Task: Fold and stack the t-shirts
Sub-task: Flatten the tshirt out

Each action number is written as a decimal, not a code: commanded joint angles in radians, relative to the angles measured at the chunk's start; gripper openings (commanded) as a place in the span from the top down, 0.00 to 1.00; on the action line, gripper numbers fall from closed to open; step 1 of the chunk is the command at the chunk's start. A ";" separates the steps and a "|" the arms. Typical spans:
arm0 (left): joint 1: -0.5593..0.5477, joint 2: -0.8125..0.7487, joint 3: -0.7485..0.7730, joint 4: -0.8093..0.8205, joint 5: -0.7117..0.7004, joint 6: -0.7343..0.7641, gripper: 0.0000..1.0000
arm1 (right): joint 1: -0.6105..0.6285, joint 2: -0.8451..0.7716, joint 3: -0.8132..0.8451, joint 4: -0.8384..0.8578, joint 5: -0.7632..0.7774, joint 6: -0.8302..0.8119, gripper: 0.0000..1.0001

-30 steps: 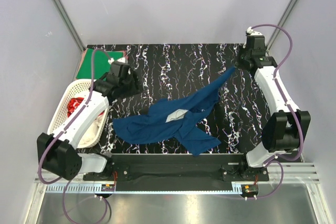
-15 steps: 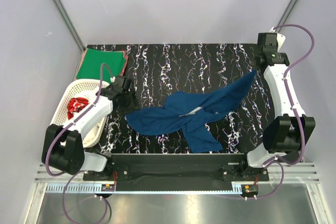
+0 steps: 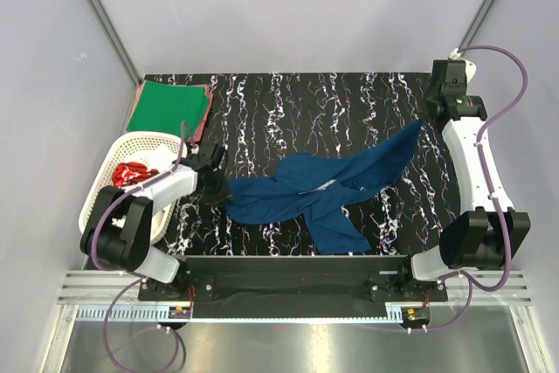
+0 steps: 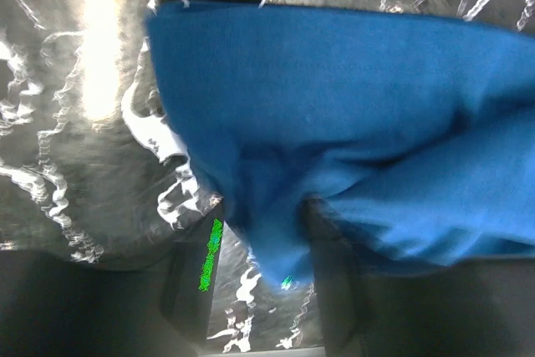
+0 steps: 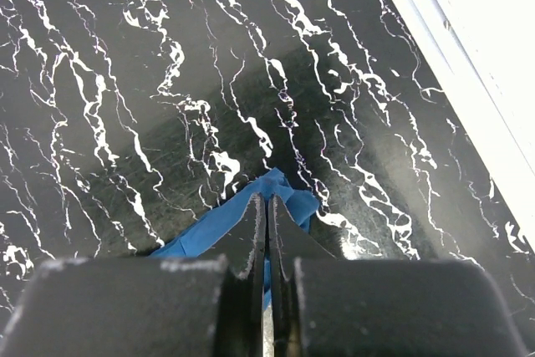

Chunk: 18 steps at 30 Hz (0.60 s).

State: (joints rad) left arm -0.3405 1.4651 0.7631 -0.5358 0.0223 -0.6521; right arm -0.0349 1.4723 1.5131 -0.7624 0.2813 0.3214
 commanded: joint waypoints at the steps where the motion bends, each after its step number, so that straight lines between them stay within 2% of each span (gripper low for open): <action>1: -0.018 0.040 0.018 0.054 0.054 -0.038 0.84 | 0.001 -0.032 0.019 0.011 0.010 0.036 1.00; 2: -0.037 -0.016 0.013 0.007 0.018 -0.052 1.00 | -0.002 -0.033 0.021 -0.015 0.037 0.048 1.00; 4: -0.087 -0.121 -0.016 -0.036 -0.019 -0.113 1.00 | -0.016 -0.035 0.018 -0.043 0.070 0.065 1.00; 5: -0.166 -0.240 -0.062 -0.074 -0.103 -0.141 1.00 | -0.025 -0.036 0.004 -0.051 0.073 0.065 1.00; 7: -0.222 -0.339 -0.125 -0.102 -0.139 -0.225 1.00 | -0.042 -0.038 -0.014 -0.048 0.088 0.064 1.00; 8: -0.235 -0.407 -0.199 -0.113 -0.107 -0.242 1.00 | -0.043 -0.040 -0.033 -0.041 0.094 0.065 1.00; 11: -0.265 -0.491 -0.286 -0.115 -0.029 -0.270 1.00 | -0.048 -0.050 -0.066 -0.022 0.081 0.073 1.00; 12: -0.294 -0.499 -0.288 -0.110 -0.004 -0.276 0.69 | -0.048 -0.055 -0.073 -0.015 0.072 0.073 1.00; 13: -0.319 -0.500 -0.275 -0.115 0.001 -0.284 0.54 | -0.048 -0.061 -0.079 -0.011 0.059 0.073 1.00; 14: -0.339 -0.488 -0.254 -0.139 0.011 -0.282 0.44 | -0.048 -0.063 -0.089 -0.002 0.059 0.071 1.00; 16: -0.339 -0.473 -0.148 -0.138 0.024 -0.230 0.34 | -0.048 -0.067 -0.096 0.000 0.053 0.064 1.00; 18: -0.336 -0.424 0.003 -0.145 -0.056 -0.186 0.30 | -0.048 -0.070 -0.105 0.008 0.041 0.061 1.00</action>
State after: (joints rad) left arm -0.6758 1.0130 0.5621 -0.7242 0.0059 -0.8803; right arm -0.0822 1.4540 1.4113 -0.7967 0.3260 0.3744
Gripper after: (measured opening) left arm 0.683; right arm 0.012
